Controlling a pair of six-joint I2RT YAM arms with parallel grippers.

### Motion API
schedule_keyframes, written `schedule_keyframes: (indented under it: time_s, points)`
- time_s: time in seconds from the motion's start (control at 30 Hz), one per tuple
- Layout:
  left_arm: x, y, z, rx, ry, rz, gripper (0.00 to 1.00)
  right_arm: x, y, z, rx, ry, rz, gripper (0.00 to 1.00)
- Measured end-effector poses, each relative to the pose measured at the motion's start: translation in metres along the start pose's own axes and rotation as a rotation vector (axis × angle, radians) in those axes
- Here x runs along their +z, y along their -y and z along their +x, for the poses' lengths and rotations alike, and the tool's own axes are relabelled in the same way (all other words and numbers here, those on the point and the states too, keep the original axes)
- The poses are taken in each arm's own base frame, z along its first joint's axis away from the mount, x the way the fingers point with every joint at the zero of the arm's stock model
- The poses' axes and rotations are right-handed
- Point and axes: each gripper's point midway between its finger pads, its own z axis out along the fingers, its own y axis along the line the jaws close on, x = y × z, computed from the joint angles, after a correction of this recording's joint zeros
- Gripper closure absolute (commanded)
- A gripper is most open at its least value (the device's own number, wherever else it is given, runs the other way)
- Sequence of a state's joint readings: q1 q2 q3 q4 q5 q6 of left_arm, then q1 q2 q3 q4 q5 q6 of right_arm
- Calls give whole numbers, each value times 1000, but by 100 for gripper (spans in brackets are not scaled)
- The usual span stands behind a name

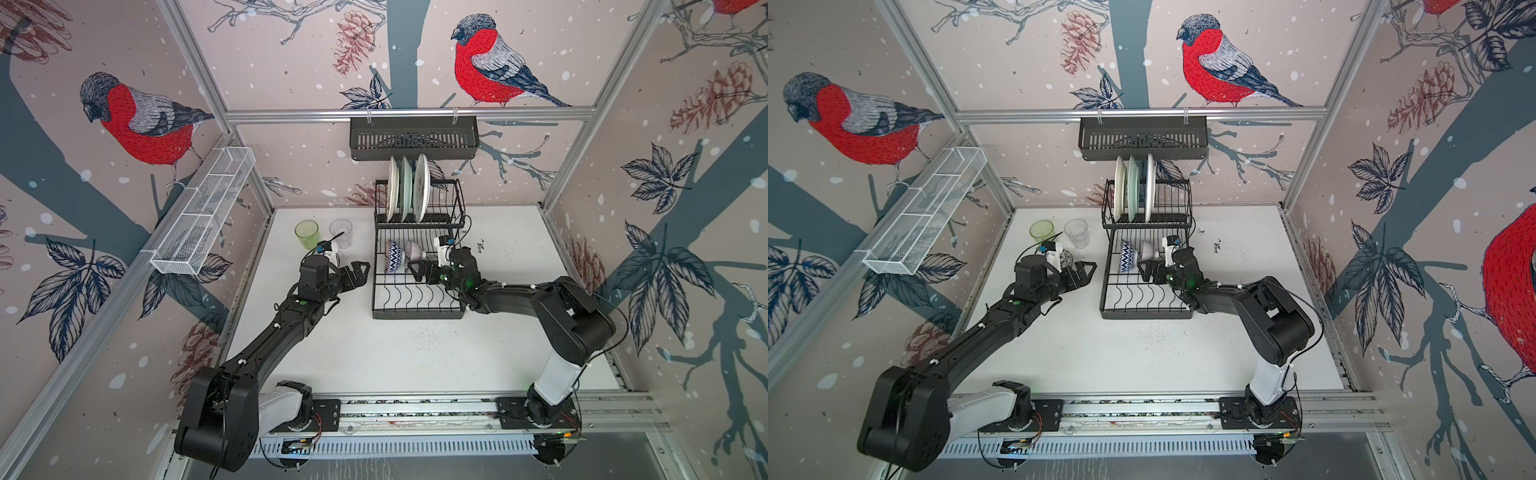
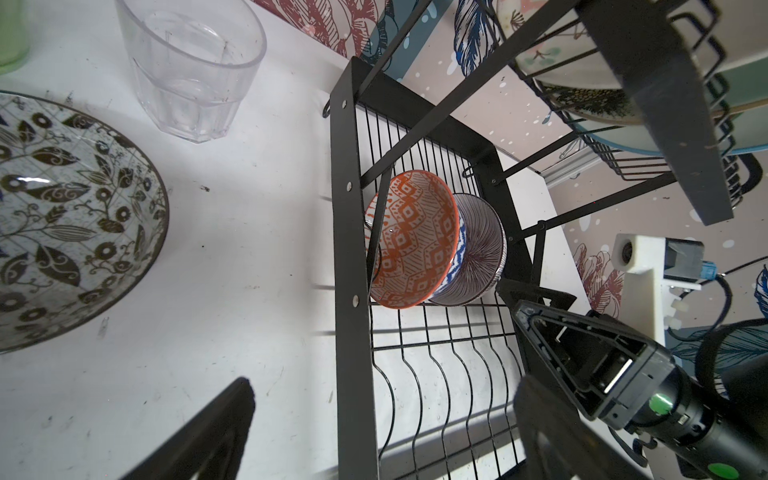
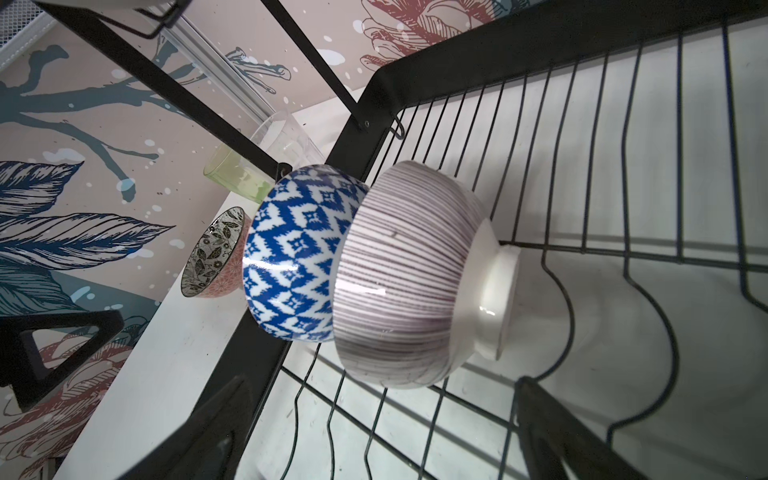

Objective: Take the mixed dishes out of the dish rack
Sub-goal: 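Lower the right gripper onto the purple striped bowl in the rack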

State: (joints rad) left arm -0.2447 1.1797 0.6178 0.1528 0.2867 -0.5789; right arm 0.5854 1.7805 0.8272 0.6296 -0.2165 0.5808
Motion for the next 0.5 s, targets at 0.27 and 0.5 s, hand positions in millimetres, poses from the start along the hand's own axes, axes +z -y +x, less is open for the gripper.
schedule_keyframes:
  time_s: [0.27,0.5]
  points:
    - [1,-1,2,-1,-5,-3,3,8,2,3,20,-13,-6,4]
    - [3,-2,3,-1,-8,-4,3,13,2,3,20,-12,-8,5]
